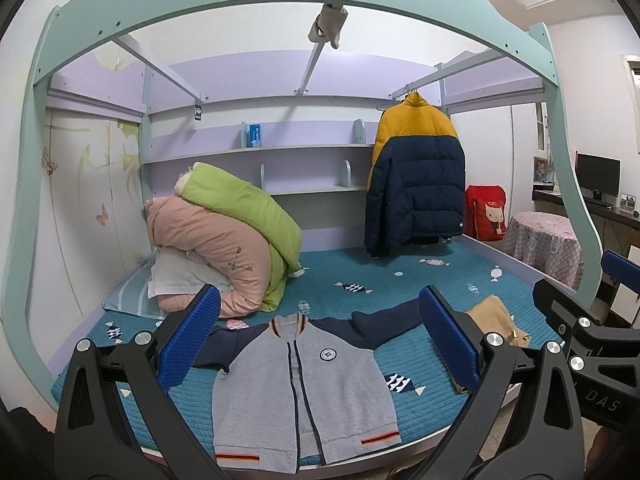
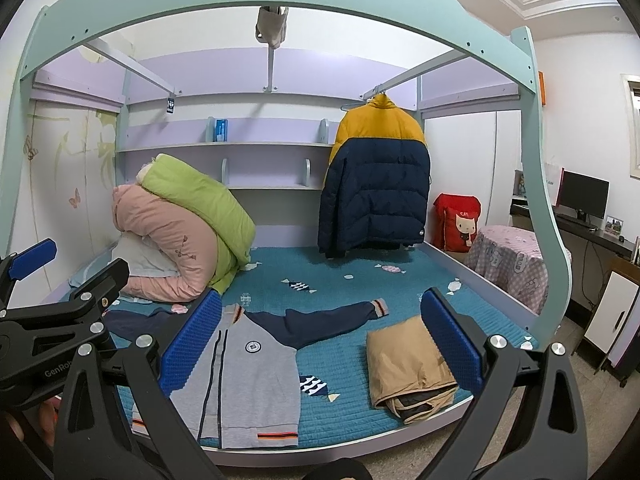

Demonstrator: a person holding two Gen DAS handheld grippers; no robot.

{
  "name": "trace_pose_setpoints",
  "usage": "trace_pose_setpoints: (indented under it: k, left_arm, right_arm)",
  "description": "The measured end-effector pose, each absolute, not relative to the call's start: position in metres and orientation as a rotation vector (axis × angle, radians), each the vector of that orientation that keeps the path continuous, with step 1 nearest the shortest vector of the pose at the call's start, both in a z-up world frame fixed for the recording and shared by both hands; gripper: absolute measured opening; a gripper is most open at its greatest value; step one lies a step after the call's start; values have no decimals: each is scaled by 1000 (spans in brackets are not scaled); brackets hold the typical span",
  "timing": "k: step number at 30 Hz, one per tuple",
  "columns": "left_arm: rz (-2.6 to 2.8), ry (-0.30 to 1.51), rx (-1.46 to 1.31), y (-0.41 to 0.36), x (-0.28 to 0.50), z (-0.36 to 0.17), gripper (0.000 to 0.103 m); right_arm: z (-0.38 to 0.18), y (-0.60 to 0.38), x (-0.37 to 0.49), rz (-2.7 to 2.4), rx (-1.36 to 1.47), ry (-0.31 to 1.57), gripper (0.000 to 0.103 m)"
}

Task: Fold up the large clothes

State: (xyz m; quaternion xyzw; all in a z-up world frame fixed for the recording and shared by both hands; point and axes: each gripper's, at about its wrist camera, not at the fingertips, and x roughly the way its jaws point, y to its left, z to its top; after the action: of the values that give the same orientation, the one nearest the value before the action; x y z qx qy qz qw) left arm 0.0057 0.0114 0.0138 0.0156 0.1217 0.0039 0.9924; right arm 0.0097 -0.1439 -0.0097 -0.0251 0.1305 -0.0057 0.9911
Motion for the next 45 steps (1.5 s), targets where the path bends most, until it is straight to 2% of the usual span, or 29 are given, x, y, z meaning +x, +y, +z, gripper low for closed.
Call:
trace_pose_setpoints:
  k: [14,26,38,45]
  left_arm:
    - [5,293,34,20,60,-12,99]
    - [3,395,-6,52,124,-54,99]
    - [94,561,-74,141,211,-128,99]
    - [79,759,-253,247,280,-218,98]
  right_arm:
    - [-26,-132,61,-23,-66,328,96]
    - [-59,-102,121,-23,-97,413,96]
    - [-117,-27,217,92,-141,571,96]
    - [-192,50,300,231,-191,741,96]
